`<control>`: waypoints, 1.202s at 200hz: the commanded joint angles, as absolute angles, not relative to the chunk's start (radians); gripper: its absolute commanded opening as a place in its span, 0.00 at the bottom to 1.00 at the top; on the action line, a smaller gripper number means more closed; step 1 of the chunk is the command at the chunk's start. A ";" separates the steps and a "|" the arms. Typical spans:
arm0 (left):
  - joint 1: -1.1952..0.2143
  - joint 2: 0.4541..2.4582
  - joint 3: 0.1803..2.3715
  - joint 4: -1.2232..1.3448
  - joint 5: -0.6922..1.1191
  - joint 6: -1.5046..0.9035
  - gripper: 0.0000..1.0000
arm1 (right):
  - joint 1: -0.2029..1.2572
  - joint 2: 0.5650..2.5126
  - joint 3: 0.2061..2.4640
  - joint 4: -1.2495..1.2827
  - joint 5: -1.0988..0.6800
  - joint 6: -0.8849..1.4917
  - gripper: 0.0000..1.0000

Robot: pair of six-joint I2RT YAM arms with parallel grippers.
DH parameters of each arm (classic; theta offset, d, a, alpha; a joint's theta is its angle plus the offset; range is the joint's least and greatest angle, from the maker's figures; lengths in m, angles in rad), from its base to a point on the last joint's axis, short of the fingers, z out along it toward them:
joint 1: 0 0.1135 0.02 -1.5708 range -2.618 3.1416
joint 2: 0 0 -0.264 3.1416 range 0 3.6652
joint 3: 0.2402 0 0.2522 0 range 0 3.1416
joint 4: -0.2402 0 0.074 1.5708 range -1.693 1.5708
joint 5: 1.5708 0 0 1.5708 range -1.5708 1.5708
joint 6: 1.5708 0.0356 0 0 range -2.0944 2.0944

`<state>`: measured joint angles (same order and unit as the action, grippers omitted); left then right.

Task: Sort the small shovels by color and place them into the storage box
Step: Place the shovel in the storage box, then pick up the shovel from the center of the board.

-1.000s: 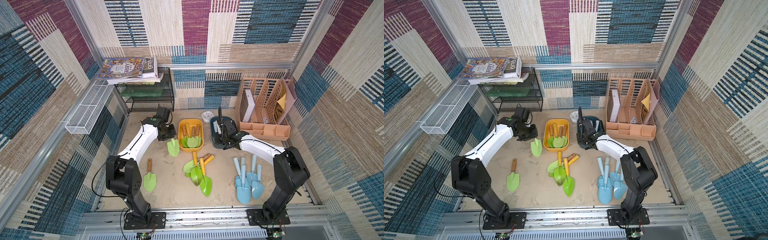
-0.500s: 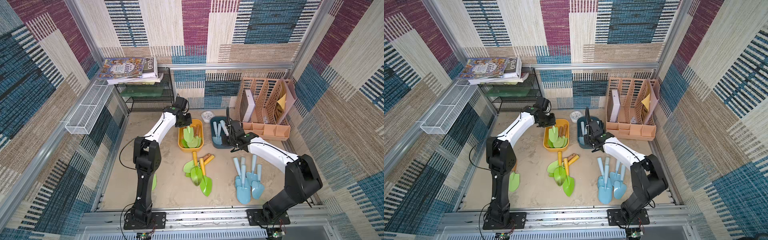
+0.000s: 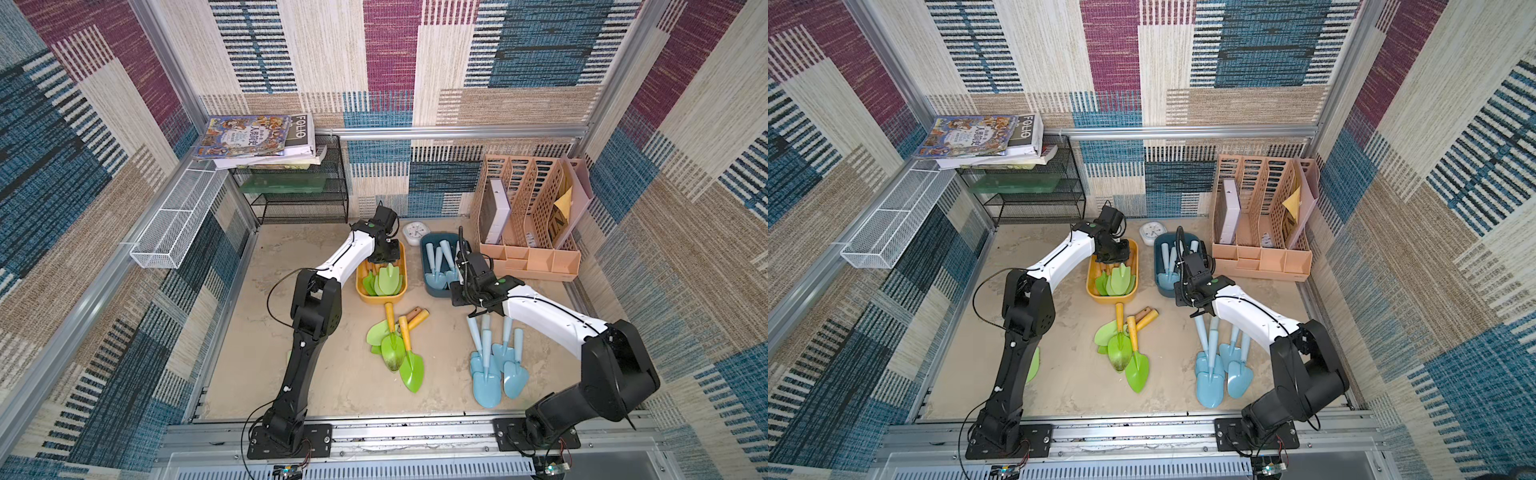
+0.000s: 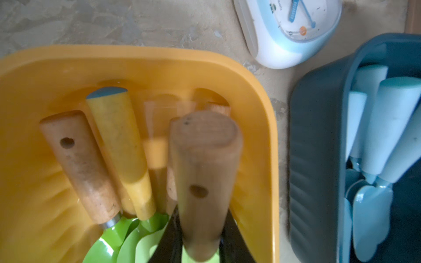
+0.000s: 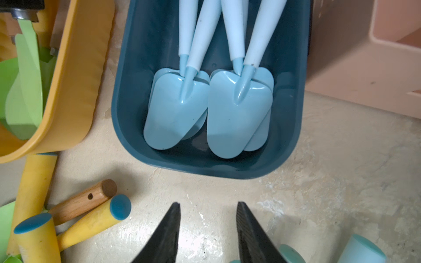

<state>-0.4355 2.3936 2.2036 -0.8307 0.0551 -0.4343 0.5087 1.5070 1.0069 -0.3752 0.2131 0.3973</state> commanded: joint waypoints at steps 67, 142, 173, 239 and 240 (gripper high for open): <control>-0.460 2.376 2.223 -0.913 -0.031 -0.404 0.42 | 0.481 1.449 0.915 -0.357 0.174 0.461 0.45; -0.463 2.126 2.046 -0.899 -0.015 -0.423 0.47 | 0.413 1.263 0.761 -0.407 0.168 0.562 0.47; -0.462 1.969 1.770 -0.793 -0.010 -0.467 0.47 | 0.398 1.179 0.705 -0.457 0.139 0.601 0.47; -0.463 1.854 1.526 -0.742 0.029 -0.526 0.47 | 0.391 1.144 0.654 -0.589 0.044 0.660 0.46; -0.463 1.853 1.526 -0.743 0.028 -0.526 0.47 | 0.391 1.144 0.653 -0.590 0.045 0.661 0.46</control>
<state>-0.4622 1.8668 1.5391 -0.7742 0.0055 -0.5060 0.3920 1.1484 0.6659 -0.5213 0.0837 0.6186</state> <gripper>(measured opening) 0.469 0.461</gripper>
